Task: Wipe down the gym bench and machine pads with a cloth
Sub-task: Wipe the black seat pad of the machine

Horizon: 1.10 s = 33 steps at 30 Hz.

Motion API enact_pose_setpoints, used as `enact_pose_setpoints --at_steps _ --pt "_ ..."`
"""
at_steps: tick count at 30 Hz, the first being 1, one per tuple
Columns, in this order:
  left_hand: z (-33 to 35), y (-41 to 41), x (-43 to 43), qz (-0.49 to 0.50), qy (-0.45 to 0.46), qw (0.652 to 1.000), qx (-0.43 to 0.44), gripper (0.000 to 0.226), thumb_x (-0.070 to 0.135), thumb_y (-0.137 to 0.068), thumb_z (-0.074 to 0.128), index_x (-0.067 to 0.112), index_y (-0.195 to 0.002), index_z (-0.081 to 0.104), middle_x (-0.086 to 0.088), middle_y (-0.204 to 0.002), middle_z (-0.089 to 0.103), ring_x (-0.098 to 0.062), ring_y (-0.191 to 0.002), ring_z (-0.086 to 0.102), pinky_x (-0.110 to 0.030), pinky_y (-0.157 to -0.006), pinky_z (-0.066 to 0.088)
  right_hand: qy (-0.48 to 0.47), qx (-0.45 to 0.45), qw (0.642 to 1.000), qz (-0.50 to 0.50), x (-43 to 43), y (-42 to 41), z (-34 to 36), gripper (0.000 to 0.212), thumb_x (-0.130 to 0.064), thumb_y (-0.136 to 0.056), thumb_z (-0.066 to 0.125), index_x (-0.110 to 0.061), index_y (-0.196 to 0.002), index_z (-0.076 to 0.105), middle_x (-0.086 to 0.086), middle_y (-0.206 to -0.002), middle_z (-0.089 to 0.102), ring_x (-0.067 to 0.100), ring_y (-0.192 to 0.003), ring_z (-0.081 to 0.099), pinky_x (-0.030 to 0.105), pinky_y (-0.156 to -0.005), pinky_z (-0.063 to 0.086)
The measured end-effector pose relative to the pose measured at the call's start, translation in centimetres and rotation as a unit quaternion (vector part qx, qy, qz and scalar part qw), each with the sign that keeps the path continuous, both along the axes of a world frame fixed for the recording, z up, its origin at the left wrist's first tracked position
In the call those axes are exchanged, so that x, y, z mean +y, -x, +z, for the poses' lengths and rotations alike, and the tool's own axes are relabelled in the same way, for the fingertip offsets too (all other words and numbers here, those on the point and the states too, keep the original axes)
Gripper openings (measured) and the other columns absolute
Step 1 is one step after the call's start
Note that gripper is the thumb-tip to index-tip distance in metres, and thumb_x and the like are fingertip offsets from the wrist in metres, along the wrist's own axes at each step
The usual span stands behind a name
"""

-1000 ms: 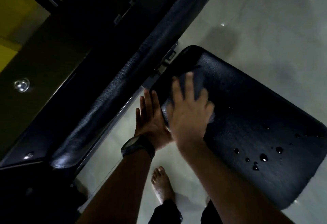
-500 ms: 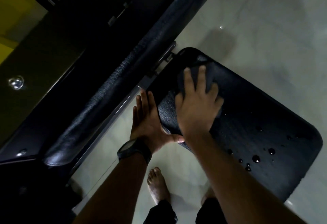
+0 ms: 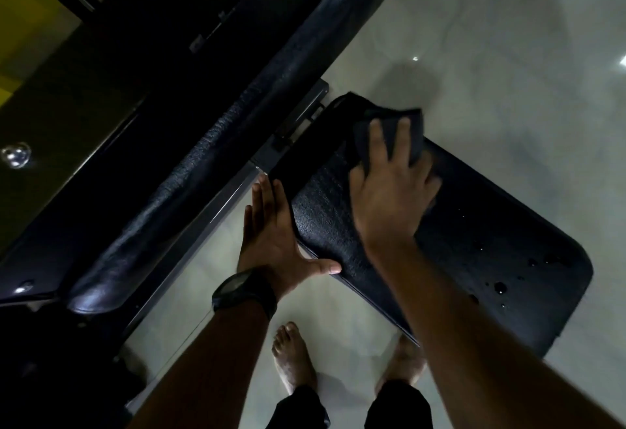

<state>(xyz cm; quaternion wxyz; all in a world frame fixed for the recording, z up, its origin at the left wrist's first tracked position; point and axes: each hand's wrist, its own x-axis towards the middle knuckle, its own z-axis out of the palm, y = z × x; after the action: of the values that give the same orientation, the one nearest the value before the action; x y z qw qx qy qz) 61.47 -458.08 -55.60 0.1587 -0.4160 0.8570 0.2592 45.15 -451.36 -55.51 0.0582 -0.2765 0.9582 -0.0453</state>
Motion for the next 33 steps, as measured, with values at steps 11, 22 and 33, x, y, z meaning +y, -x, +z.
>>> enact_pose_setpoints --at_steps 11,22,33 --pt "-0.2 0.2 0.7 -0.039 0.043 0.998 -0.011 0.165 0.111 -0.036 0.026 0.010 -0.155 -0.026 -0.005 -0.157 -0.041 -0.023 -0.149 -0.033 -0.041 -0.125 -0.006 -0.015 -0.019 0.993 0.117 0.2 2.0 0.0 0.073 -0.052 -0.098 0.048 -0.041 -0.160 0.012 0.001 -0.170 0.006 0.044 -0.141 0.032 0.058 -0.101 0.037" --pt "-0.7 0.4 1.3 -0.045 0.022 0.998 -0.031 0.163 0.109 -0.042 0.037 0.011 -0.153 -0.033 -0.013 -0.156 -0.042 -0.028 -0.147 -0.038 -0.047 -0.126 -0.007 0.020 0.022 0.950 0.312 -0.1 -2.1 -0.4 0.064 -0.055 -0.098 0.040 -0.040 -0.158 0.023 0.003 -0.169 0.016 0.042 -0.136 0.038 0.052 -0.095 0.040" --pt "-0.5 0.4 1.0 -0.047 -0.010 0.999 -0.021 0.152 0.098 -0.052 0.041 0.010 -0.146 -0.039 -0.012 -0.152 -0.048 -0.024 -0.136 -0.052 -0.043 -0.120 -0.019 0.017 -0.001 0.999 0.029 4.6 -7.0 -0.1 0.079 -0.054 -0.089 0.059 -0.036 -0.158 0.026 0.005 -0.167 0.023 0.045 -0.131 0.045 0.050 -0.090 0.044"
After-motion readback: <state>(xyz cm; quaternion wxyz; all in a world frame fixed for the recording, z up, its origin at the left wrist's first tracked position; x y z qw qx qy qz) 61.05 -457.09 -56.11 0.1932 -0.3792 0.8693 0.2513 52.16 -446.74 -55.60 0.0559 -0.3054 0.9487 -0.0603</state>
